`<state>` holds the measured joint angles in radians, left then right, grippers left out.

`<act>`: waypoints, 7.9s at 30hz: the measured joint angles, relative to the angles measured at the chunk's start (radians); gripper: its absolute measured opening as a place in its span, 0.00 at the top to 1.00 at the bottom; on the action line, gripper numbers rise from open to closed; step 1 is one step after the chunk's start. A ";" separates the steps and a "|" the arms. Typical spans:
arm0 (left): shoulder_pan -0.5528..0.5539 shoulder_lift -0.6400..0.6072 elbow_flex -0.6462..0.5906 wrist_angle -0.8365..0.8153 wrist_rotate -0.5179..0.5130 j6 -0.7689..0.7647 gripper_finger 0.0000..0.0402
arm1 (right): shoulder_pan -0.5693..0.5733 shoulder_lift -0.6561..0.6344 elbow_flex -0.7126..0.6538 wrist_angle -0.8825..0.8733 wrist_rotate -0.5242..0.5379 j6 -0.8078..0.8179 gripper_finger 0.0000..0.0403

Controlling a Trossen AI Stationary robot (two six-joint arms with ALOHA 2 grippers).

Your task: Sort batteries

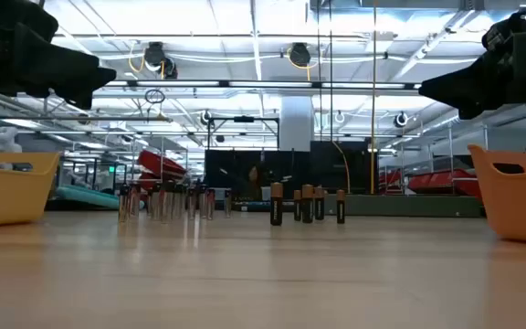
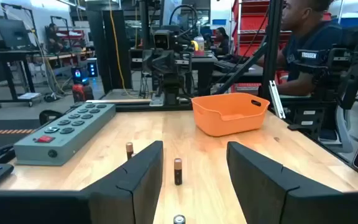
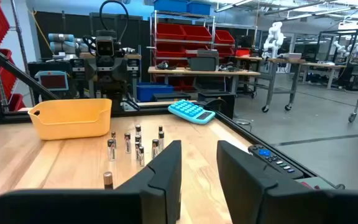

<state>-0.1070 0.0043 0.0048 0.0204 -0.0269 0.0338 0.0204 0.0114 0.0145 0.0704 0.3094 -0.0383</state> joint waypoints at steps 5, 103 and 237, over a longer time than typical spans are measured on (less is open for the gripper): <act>0.000 0.000 0.000 0.000 0.000 0.000 0.53 | 0.000 0.000 0.000 0.000 0.000 0.000 0.77; 0.000 0.000 0.000 0.212 -0.081 -0.184 0.53 | 0.001 0.274 0.000 0.016 -0.174 0.397 0.77; -0.097 0.717 0.496 -0.041 -0.715 -0.133 0.53 | 0.096 1.540 1.171 -0.960 -0.084 0.245 0.79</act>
<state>-0.2035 0.7209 0.5007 -0.0207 -0.7416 -0.0994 0.1162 1.5513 1.1857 -0.8896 0.2252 0.2065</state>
